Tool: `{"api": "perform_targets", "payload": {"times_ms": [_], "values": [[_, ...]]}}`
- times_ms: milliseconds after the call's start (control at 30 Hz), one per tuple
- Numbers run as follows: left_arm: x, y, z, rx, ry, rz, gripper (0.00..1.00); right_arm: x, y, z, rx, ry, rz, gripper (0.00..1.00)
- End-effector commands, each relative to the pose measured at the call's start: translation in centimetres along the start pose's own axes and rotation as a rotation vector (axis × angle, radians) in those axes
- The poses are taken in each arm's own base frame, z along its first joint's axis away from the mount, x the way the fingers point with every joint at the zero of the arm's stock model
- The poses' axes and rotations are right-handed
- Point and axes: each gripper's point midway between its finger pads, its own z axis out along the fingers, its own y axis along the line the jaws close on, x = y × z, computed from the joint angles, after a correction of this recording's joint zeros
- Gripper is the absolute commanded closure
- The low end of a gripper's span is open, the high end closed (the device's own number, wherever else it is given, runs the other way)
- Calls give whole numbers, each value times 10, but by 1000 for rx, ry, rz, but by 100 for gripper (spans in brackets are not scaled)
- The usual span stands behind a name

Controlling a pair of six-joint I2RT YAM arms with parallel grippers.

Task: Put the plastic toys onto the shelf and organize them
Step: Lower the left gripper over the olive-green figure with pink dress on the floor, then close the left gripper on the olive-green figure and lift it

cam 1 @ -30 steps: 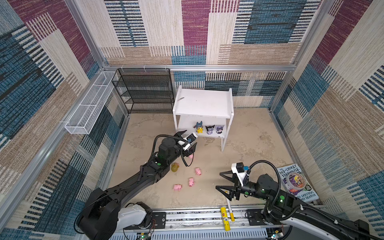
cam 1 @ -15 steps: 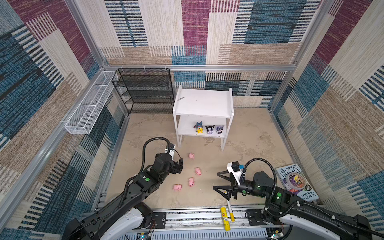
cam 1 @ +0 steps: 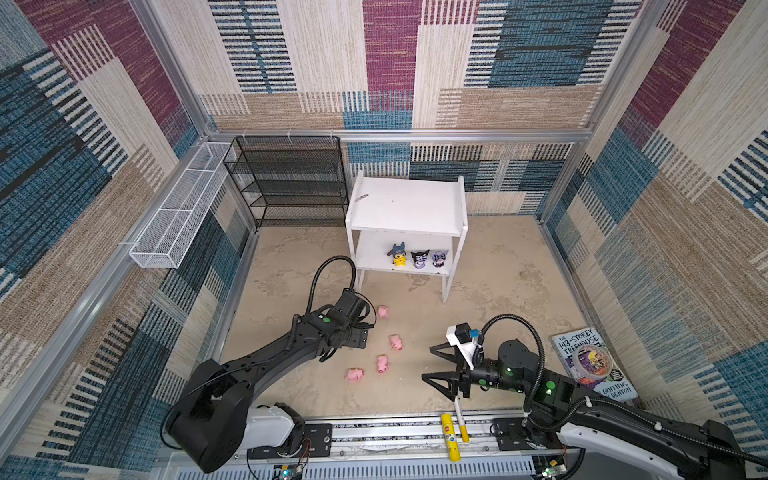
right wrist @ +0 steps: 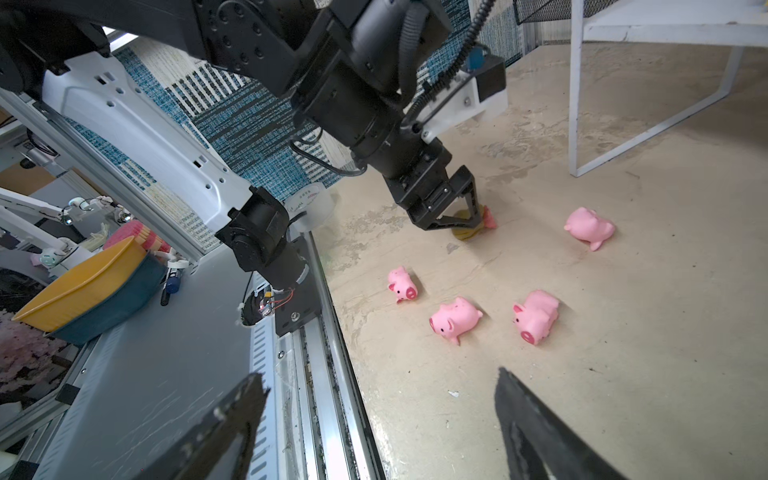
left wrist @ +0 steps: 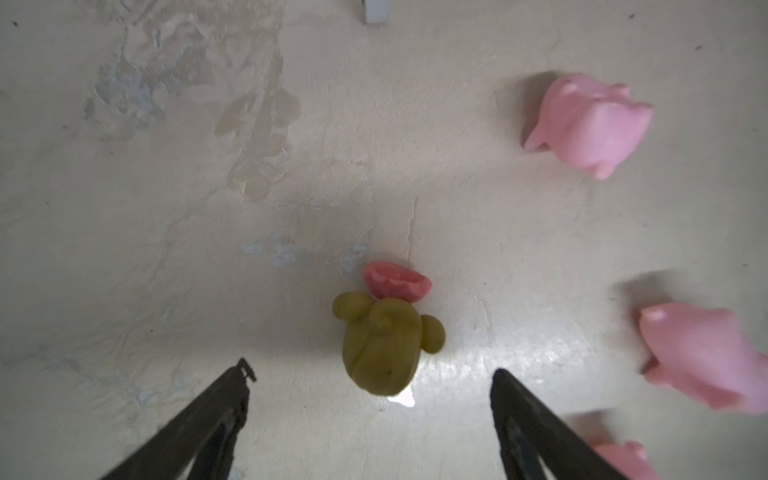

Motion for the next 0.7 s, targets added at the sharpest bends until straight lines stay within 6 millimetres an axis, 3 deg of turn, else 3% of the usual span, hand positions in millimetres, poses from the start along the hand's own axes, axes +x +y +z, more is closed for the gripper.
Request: {"api": "perform_targets", "payload": {"times_ms": [0,400,667], "values": [[13,-5,6,15,95,-26,10,-12,4,-2,-11,-43,-22,12],[27,-5,23,29,148,-60,37,-10,2,5,-10,-31,-38,12],[17,-11,33,35,149,-24,42,-14,2,7,-8,-40,-51,12]]}}
